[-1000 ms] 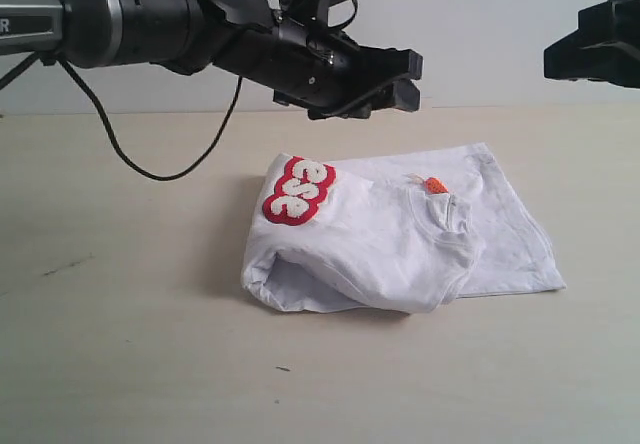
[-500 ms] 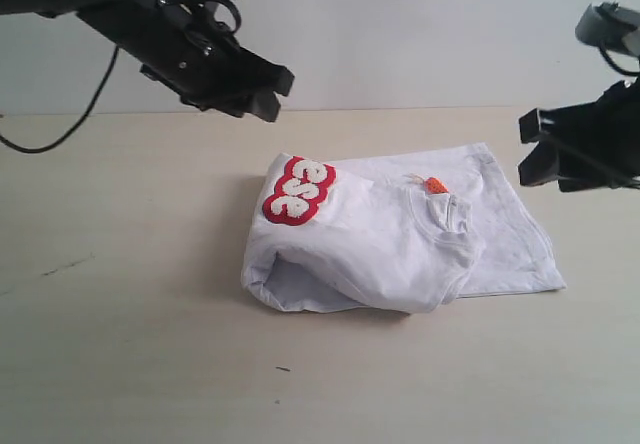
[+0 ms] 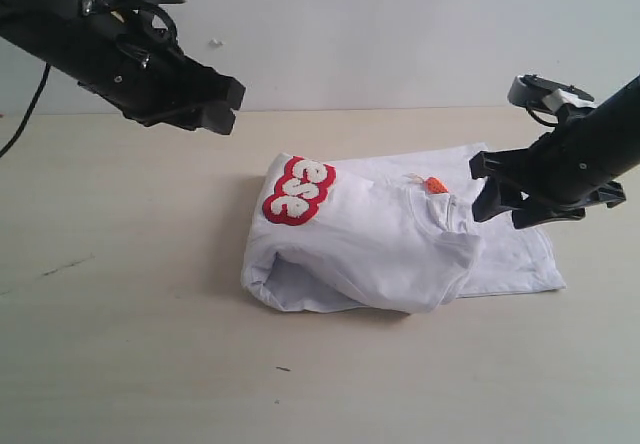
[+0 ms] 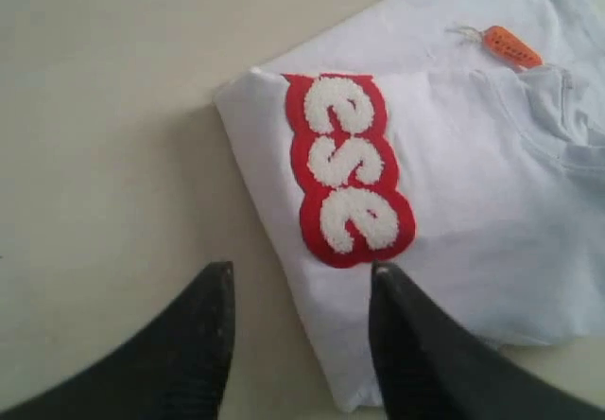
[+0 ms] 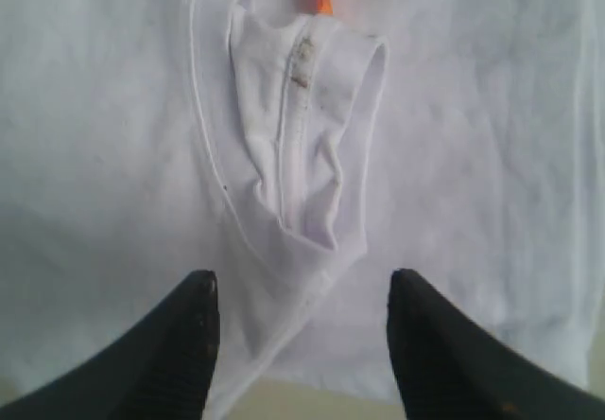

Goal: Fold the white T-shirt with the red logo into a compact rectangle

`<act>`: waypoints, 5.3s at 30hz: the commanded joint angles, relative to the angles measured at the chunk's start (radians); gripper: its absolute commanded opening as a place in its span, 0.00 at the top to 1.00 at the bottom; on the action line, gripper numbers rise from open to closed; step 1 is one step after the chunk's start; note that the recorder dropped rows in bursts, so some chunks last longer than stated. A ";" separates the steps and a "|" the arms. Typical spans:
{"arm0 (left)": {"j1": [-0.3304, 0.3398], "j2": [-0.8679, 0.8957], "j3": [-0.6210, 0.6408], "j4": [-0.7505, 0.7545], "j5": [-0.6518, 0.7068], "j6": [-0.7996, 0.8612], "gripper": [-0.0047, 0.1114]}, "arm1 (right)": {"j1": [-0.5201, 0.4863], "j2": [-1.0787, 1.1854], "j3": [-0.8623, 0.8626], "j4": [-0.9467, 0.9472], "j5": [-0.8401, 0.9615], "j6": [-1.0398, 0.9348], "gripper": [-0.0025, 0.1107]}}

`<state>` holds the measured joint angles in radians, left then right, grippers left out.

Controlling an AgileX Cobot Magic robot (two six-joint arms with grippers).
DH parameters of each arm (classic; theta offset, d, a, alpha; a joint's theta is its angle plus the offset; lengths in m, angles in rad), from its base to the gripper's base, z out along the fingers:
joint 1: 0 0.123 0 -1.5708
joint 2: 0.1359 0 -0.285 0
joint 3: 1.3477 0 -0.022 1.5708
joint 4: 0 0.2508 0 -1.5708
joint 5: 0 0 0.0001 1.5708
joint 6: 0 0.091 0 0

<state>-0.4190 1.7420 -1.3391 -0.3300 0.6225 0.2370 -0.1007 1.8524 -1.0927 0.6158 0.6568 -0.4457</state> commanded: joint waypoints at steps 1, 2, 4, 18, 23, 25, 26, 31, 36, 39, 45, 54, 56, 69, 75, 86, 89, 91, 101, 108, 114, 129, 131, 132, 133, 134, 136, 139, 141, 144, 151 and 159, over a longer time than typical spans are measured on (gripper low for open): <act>0.001 -0.048 0.058 0.012 -0.066 0.000 0.57 | -0.003 0.128 -0.106 0.054 0.000 -0.051 0.50; 0.001 -0.051 0.063 0.012 -0.066 0.002 0.57 | -0.003 0.152 -0.135 0.054 0.004 -0.051 0.50; 0.001 -0.053 0.072 0.012 -0.071 0.010 0.57 | -0.003 0.213 -0.191 0.060 0.005 -0.051 0.50; 0.001 -0.053 0.072 0.012 -0.135 0.045 0.57 | -0.003 0.351 -0.273 0.140 0.069 -0.130 0.62; 0.001 -0.030 0.072 0.012 -0.090 0.045 0.57 | -0.003 0.347 -0.273 0.164 0.137 -0.133 0.65; 0.001 -0.016 0.075 0.014 -0.070 0.045 0.57 | -0.003 0.347 -0.273 0.166 0.147 -0.130 0.68; 0.001 -0.014 0.076 0.014 -0.067 0.045 0.57 | -0.003 0.347 -0.273 0.169 0.163 -0.136 0.72; 0.001 -0.010 0.087 0.014 -0.059 0.045 0.57 | -0.003 0.347 -0.273 0.189 0.191 -0.164 0.81; 0.001 -0.009 0.087 0.014 -0.055 0.045 0.57 | 0.002 0.347 -0.281 0.249 0.217 -0.222 0.72; 0.001 -0.009 0.087 0.014 -0.053 0.045 0.57 | 0.015 0.347 -0.288 0.244 0.222 -0.227 0.78; 0.001 -0.009 0.087 0.012 -0.044 0.045 0.57 | 0.043 0.347 -0.288 0.219 0.253 -0.288 0.98; 0.001 -0.009 0.087 0.012 -0.037 0.045 0.57 | 0.048 0.225 -0.335 0.141 0.229 -0.262 0.98; 0.001 -0.009 0.087 0.012 -0.039 0.045 0.57 | 0.048 0.180 -0.347 0.094 0.205 -0.231 0.98; 0.001 -0.009 0.087 0.012 -0.056 0.045 0.57 | 0.048 0.000 -0.403 -0.285 0.122 -0.014 0.98; 0.001 -0.009 0.087 0.012 -0.056 0.046 0.57 | 0.048 0.036 -0.401 -0.621 0.113 0.275 0.98; 0.001 -0.009 0.087 0.010 -0.056 0.046 0.57 | 0.048 0.080 -0.401 -0.919 0.115 0.516 0.66; 0.001 -0.009 0.087 0.006 -0.054 0.046 0.57 | 0.048 0.080 -0.401 -0.895 0.111 0.539 0.58; 0.001 -0.009 0.087 0.006 -0.054 0.046 0.57 | 0.048 0.080 -0.401 -0.833 0.104 0.539 0.58; 0.001 -0.009 0.087 0.001 -0.038 0.046 0.57 | 0.139 0.187 -0.399 -0.449 0.204 0.198 0.94; 0.001 -0.009 0.087 0.001 -0.045 0.048 0.58 | 0.271 0.292 -0.399 -0.451 0.194 0.176 0.98; 0.001 -0.008 0.087 0.001 -0.043 0.048 0.58 | 0.338 0.304 -0.401 -0.444 0.209 0.158 0.98; 0.001 -0.008 0.087 -0.004 -0.045 0.049 0.58 | 0.332 0.245 -0.401 -0.497 0.145 0.270 0.98; 0.001 -0.008 0.087 -0.004 -0.045 0.052 0.58 | 0.340 0.247 -0.395 -0.405 0.120 0.213 0.98; 0.001 -0.008 0.087 -0.004 -0.043 0.052 0.58 | 0.351 0.252 -0.387 -0.365 0.106 0.184 0.98; 0.001 -0.008 0.087 -0.004 -0.043 0.052 0.58 | 0.357 0.257 -0.381 -0.354 0.097 0.178 0.98; 0.001 -0.008 0.087 -0.004 -0.041 0.052 0.58 | 0.369 0.271 -0.377 -0.352 0.093 0.178 0.98; 0.001 -0.008 0.087 -0.004 -0.041 0.052 0.58 | 0.386 0.300 -0.374 -0.357 0.099 0.180 0.98; 0.001 -0.008 0.087 -0.007 -0.037 0.052 0.58 | 0.407 0.344 -0.374 -0.357 0.108 0.180 0.98; 0.001 -0.008 0.087 -0.007 -0.037 0.052 0.58 | 0.416 0.360 -0.374 -0.358 0.106 0.177 0.98; 0.001 -0.008 0.087 -0.007 -0.039 0.054 0.58 | 0.430 0.366 -0.374 -0.344 0.106 0.177 0.98; 0.001 -0.009 0.087 -0.007 -0.037 0.057 0.58 | 0.516 0.378 -0.374 -0.336 0.115 0.160 0.98; 0.001 -0.031 0.087 -0.007 -0.025 0.061 0.58 | 0.584 0.364 -0.380 -0.344 0.121 0.159 0.98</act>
<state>-0.4190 1.7295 -1.2527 -0.3313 0.5981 0.2902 0.4650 2.2056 -1.4861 0.2613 0.7372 -0.2777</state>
